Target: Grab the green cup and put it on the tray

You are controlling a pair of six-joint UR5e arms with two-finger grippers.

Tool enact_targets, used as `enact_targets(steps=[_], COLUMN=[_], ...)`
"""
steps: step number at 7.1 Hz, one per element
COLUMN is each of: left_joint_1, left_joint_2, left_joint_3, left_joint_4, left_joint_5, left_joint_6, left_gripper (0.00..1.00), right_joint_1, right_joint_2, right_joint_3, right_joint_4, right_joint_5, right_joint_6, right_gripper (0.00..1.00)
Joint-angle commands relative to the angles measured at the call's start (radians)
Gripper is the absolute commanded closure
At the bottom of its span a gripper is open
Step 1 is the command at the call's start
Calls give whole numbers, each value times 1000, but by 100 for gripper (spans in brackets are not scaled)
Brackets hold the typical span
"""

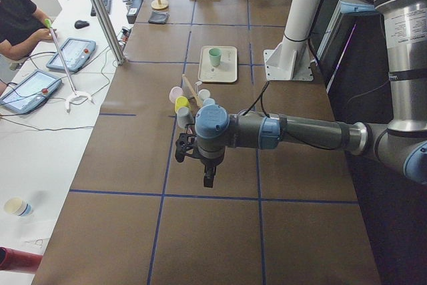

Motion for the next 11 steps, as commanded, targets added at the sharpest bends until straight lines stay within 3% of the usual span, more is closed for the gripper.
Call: enact_targets(steps=[1,4,6,10,11], left_joint_1=[-1,9,10,13,13], left_joint_2=[22,31,-48,-90,-154], left_joint_3=[-12,1,27,57,107], left_joint_4=[11,54,160,153,150], left_joint_5=[-4,48,43,39,36], left_joint_6=[-14,-51,-57,-68,-108], left_gripper=[0,0,0,0,0], right_joint_1=[11,14,14,58,58], right_joint_2=[3,-2,3,-17,-28], right_joint_3=[-15,-9,-10,17,17], right_joint_4=[-17,17,23,9,9], right_joint_5=[2,-3,-3,-10,-11], right_joint_6=[6,74,77,56,54], right_gripper=[0,0,0,0,0])
